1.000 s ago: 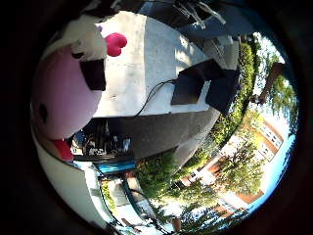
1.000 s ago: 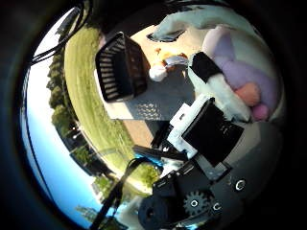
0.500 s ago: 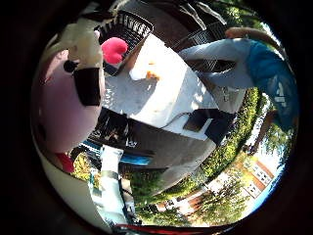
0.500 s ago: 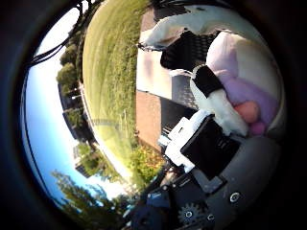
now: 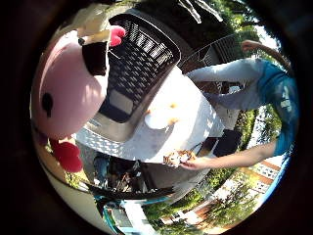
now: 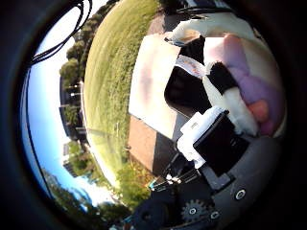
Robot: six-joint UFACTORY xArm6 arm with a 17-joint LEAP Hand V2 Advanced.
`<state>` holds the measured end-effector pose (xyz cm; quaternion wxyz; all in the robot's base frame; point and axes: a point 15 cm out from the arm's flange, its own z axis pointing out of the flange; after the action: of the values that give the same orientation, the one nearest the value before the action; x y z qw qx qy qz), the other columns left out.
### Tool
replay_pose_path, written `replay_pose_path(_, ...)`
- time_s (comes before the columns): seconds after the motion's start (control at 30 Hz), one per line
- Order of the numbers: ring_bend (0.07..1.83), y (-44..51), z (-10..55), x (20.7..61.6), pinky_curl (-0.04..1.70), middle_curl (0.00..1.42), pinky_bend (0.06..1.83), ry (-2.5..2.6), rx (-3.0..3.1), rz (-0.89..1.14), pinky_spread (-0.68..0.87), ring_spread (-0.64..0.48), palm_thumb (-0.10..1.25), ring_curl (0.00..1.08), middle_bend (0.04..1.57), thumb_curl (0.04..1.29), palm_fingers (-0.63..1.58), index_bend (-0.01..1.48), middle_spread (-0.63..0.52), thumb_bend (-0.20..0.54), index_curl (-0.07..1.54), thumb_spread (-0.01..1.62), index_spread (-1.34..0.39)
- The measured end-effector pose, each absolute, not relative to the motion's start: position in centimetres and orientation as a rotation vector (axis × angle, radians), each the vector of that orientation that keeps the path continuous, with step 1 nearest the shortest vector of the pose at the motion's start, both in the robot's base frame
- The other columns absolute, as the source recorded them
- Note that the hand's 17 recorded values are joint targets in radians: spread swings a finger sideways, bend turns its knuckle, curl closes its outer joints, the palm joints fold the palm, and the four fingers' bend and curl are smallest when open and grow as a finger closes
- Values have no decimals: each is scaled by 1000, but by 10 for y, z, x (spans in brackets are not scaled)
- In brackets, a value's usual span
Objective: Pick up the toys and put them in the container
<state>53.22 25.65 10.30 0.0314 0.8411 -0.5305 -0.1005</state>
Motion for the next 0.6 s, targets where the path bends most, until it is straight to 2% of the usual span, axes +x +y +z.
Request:
replay_pose_path(0.03, 969, 254, 93, 532, 823, 737, 1027, -1625, 2586, -318, 323, 138, 849, 616, 493, 583, -24, 950, -94, -22, 136, 1201, -474)
replay_pose_path(0.13, 869, 241, 67, 532, 741, 654, 928, -1614, 2560, -348, 367, 181, 848, 533, 425, 568, -20, 874, -60, -22, 137, 1196, -405)
replay_pose_path(0.27, 791, 229, 60, 533, 669, 576, 835, -1604, 2553, -368, 414, 208, 851, 466, 366, 552, 25, 788, -27, -21, 149, 1192, -361)
replay_pose_path(0.3, 770, 225, 61, 534, 651, 549, 822, -1598, 2558, -371, 429, 212, 852, 450, 337, 547, -16, 692, -13, -21, 145, 1190, -367)
replay_pose_path(0.43, 603, 199, 78, 536, 600, 469, 784, -1567, 2573, -404, 456, 253, 838, 381, 211, 540, -73, 551, 30, -27, 153, 1165, -411)
replay_pose_path(0.6, 497, 152, 150, 533, 544, 407, 729, -1528, 2615, -450, 485, 290, 843, 333, 153, 541, -59, 426, 53, -23, 168, 1138, -445)
